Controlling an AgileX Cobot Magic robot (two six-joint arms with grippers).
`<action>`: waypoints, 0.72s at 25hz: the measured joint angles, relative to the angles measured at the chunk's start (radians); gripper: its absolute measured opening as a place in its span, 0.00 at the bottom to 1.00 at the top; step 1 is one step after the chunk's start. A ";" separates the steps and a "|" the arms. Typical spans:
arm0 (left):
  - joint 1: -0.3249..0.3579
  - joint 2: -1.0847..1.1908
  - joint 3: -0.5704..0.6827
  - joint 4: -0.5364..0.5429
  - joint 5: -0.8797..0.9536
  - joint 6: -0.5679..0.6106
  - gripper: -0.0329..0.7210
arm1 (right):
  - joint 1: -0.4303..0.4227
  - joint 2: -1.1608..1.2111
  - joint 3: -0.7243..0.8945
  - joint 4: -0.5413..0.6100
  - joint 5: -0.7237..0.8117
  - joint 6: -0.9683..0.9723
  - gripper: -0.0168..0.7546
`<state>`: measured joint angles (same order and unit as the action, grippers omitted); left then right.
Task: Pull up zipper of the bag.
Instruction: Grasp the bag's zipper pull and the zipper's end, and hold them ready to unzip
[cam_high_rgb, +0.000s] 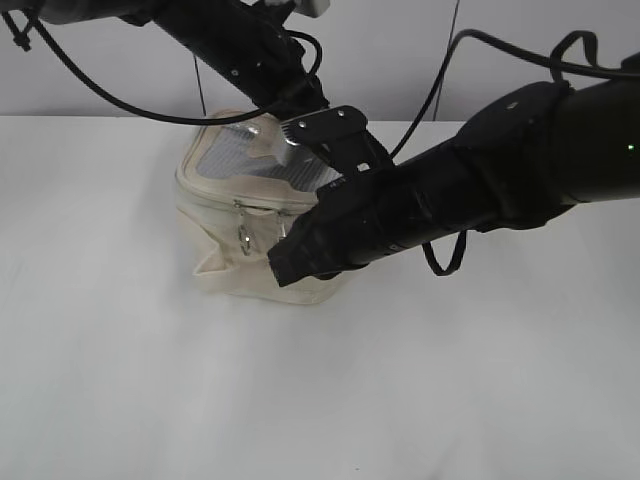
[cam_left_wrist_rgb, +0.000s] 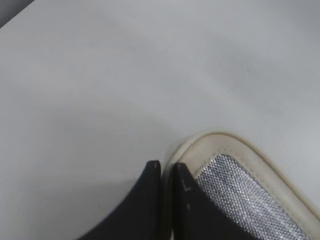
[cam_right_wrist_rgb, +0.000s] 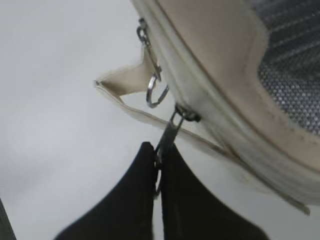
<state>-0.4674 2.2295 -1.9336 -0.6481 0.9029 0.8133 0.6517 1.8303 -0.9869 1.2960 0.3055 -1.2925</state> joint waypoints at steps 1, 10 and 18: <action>-0.001 0.000 0.000 0.003 -0.002 -0.002 0.08 | 0.011 0.004 -0.013 0.007 -0.005 0.003 0.03; -0.005 0.000 0.000 0.010 -0.022 -0.156 0.08 | 0.025 0.023 -0.037 -0.274 -0.029 0.393 0.03; -0.008 0.001 0.003 0.012 -0.082 -0.318 0.07 | -0.020 -0.023 -0.042 -0.625 0.041 0.755 0.03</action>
<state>-0.4749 2.2304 -1.9306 -0.6358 0.8213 0.4951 0.6319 1.8075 -1.0288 0.6713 0.3463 -0.5374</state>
